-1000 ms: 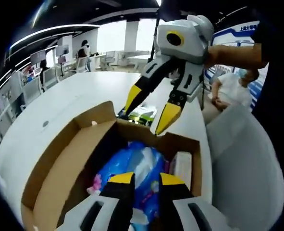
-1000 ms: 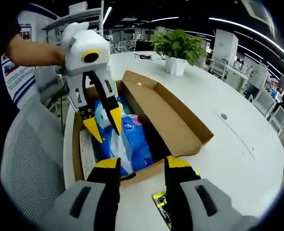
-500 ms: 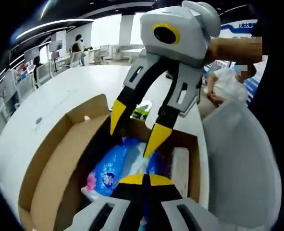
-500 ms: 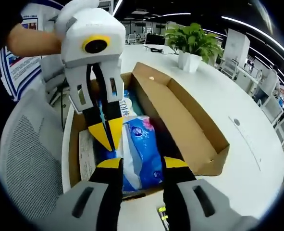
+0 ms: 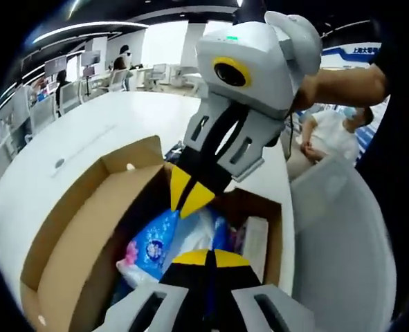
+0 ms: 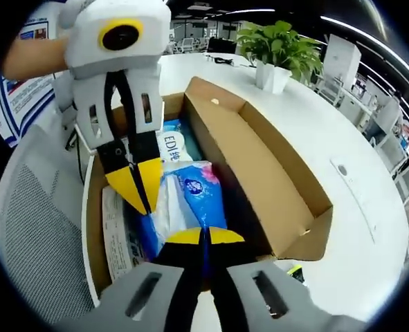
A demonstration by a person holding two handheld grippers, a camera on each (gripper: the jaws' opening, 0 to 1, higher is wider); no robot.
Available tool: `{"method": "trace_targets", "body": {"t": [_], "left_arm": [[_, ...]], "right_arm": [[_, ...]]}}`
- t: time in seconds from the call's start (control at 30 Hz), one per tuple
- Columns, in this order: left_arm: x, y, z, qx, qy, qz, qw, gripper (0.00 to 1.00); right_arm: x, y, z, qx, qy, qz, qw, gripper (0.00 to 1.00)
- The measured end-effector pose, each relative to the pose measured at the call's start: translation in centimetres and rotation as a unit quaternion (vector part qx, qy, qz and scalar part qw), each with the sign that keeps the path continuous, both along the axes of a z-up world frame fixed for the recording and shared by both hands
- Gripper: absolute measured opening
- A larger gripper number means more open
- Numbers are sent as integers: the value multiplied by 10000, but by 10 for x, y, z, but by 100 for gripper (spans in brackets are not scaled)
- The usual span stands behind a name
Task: Operate the shoe box by opening the lid, removing the specified soft item, and placing it in the target area until the item is outside and the box remains undamaged.
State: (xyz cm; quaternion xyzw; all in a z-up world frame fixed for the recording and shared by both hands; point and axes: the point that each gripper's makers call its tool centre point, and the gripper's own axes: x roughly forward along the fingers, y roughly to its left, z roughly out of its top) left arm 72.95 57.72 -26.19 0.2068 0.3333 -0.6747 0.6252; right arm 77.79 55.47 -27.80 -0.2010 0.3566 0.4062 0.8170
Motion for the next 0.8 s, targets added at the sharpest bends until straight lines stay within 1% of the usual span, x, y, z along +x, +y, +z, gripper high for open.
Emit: {"method": "trace_targets", "body": {"t": [0.1,0.13,0.27,0.5,0.73,0.8], "left_arm": [[1,2,2,-24,9,56,10000,0],[2,3,4,-55,8,85,9999,0],[5,6,10,-116,0,210,9997,0],[8,16,26,-265,-89,454,9986,0],[9,16,44,-434,-171,577,9972,0],[9,15,48,-465,-180,608,9969,0]], "right_arm": [[1,0,6,50,-41,-23,10000,0],[3,0,4,92,-42,-44,9999,0],[3,4,13,162,-109,-17,9998,0],[7,13,31,300,-257,70,9992,0],[12,17,47,363,-313,148,9987,0],[8,17,56,362,-311,165,9987,0]]}}
